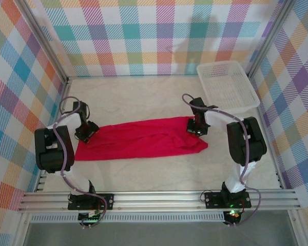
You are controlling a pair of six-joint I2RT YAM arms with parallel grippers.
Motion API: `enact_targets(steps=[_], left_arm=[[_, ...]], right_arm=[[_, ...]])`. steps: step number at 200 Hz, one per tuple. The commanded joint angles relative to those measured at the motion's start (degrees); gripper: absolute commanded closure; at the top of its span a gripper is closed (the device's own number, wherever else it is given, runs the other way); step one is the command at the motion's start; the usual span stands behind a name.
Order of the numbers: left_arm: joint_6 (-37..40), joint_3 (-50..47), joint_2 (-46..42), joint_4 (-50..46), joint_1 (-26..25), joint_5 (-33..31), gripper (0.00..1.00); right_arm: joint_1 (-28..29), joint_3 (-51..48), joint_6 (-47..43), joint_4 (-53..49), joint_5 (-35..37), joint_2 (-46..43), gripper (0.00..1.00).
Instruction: Fold the inside-out t-shirt
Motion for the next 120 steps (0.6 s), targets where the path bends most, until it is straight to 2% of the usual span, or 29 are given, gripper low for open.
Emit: enact_targets(steps=[1, 25, 54, 72, 93, 120], left_arm=[[-3.03, -3.5, -2.89, 1.48, -4.26, 1.41, 0.43], [-4.11, -4.08, -8.77, -0.13, -4.61, 1.27, 0.42], [-1.9, 2.64, -13.43, -6.39, -4.17, 0.04, 0.41], [-1.56, 4.4, -15.74, -7.98, -2.49, 1.98, 0.41], [-2.02, 3.77, -18.12, -7.53, 0.67, 4.76, 0.41], [-2.1, 3.71, -18.81, -8.26, 4.63, 6.61, 0.42]], right_arm=[[-2.7, -2.04, -3.03, -3.61, 0.63, -5.84, 1.0], [-3.61, -1.97, -4.65, -6.5, 2.46, -10.45, 1.0], [-3.44, 0.32, -4.28, -10.08, 2.11, -14.91, 1.0], [-2.13, 1.82, -2.75, -11.23, 0.92, -18.1, 1.0], [3.18, 5.96, -0.49, -13.43, 1.61, -19.72, 1.0], [11.76, 12.74, 3.68, -14.38, 1.46, -17.51, 1.0]])
